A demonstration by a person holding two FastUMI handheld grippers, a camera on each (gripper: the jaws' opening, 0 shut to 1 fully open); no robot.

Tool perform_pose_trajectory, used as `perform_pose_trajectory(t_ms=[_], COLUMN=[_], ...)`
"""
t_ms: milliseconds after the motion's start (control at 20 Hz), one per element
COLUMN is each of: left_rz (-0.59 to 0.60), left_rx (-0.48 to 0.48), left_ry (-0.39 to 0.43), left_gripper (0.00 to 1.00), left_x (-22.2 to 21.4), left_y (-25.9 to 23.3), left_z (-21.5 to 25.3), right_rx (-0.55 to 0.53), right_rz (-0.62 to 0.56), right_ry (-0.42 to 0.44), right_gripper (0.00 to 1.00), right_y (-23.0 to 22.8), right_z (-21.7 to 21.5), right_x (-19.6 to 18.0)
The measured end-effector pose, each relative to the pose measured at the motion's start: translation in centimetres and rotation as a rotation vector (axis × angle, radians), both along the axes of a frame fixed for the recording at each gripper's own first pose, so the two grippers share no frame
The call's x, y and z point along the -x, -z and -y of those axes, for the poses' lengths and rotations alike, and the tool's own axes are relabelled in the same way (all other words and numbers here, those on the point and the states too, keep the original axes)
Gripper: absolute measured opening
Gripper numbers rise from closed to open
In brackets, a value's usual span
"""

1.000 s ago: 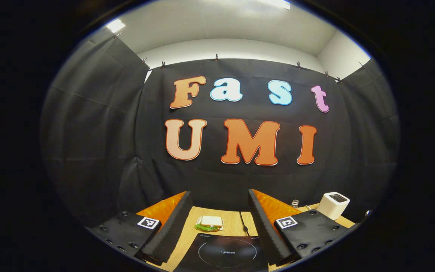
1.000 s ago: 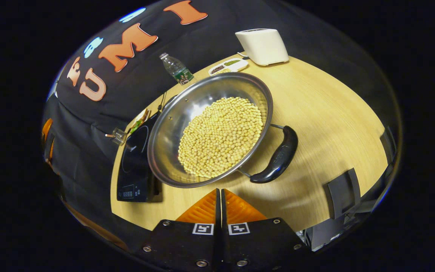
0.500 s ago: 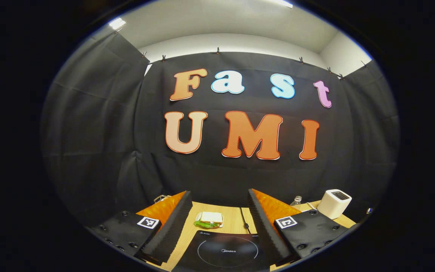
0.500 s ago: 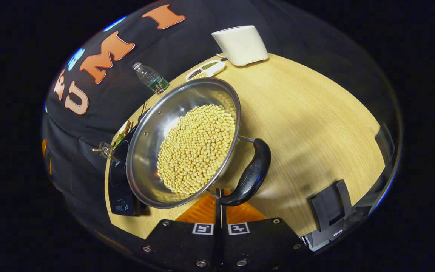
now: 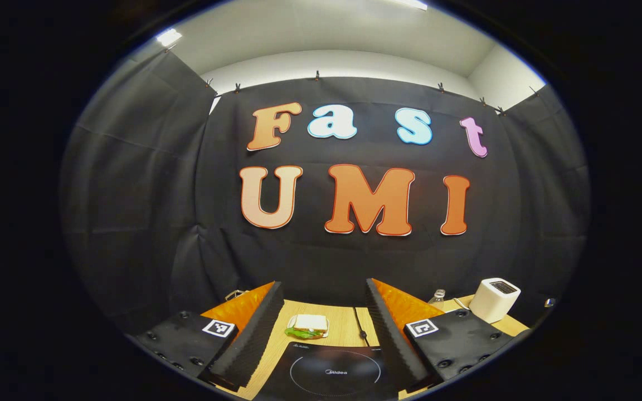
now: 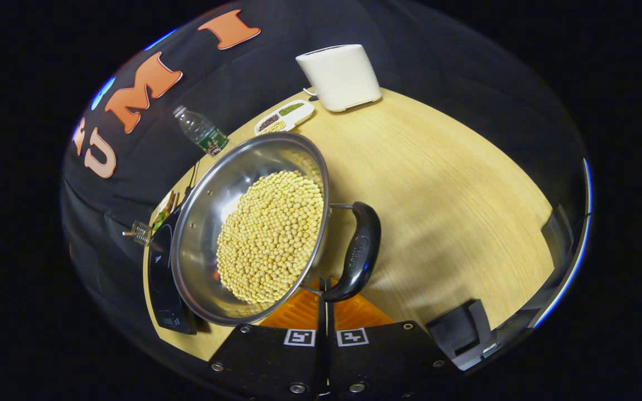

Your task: First push the handle of the pot to place it horizontally, then grasp the pot with both hands and set it on the induction cooktop.

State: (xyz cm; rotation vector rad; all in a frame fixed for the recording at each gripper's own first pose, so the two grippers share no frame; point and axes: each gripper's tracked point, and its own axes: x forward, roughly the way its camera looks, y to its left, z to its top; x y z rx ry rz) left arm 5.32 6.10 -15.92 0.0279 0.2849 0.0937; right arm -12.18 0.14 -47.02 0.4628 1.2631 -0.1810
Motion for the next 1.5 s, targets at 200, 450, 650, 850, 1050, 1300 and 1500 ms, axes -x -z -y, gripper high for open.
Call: perform_pose_trajectory(t_ms=[200, 450, 650, 850, 1050, 1300, 1500], left_rz=[-0.004, -0.003, -0.007, -0.017, -0.027, -0.071, -0.113], left_rx=[-0.009, -0.019, -0.024, -0.028, -0.025, -0.024, -0.008], left_ry=[0.011, 0.01, 0.014, 0.008, 0.014, 0.045, 0.099], left_gripper=[0.95, 0.95, 0.95, 0.95, 0.95, 0.95, 0.96], left_x=[-0.4, -1.6, -1.9, -2.1, -2.2, -2.3, -2.3], left_y=[0.2, 0.3, 0.4, 0.7, 1.6, 4.2, 6.3], left_z=[0.6, 0.9, 1.0, 0.8, 1.0, 2.6, 5.1], right_rx=[0.011, 0.038, 0.051, 0.065, 0.054, 0.118, 0.118], right_rz=[-0.005, -0.003, -0.007, -0.011, -0.012, -0.018, -0.021], right_ry=[0.02, 0.012, 0.01, 0.009, 0.013, 0.005, 0.024], right_gripper=[0.0, 0.0, 0.0, 0.0, 0.0, 0.0, 0.0], right_y=[0.4, 1.0, 1.5, 2.2, 2.7, 3.2, 3.6], right_z=[1.3, 2.7, 3.6, 4.6, 5.0, 6.9, 7.3], right_x=[-1.2, -2.9, -4.5, -6.0, -7.3, -9.3, -10.7])
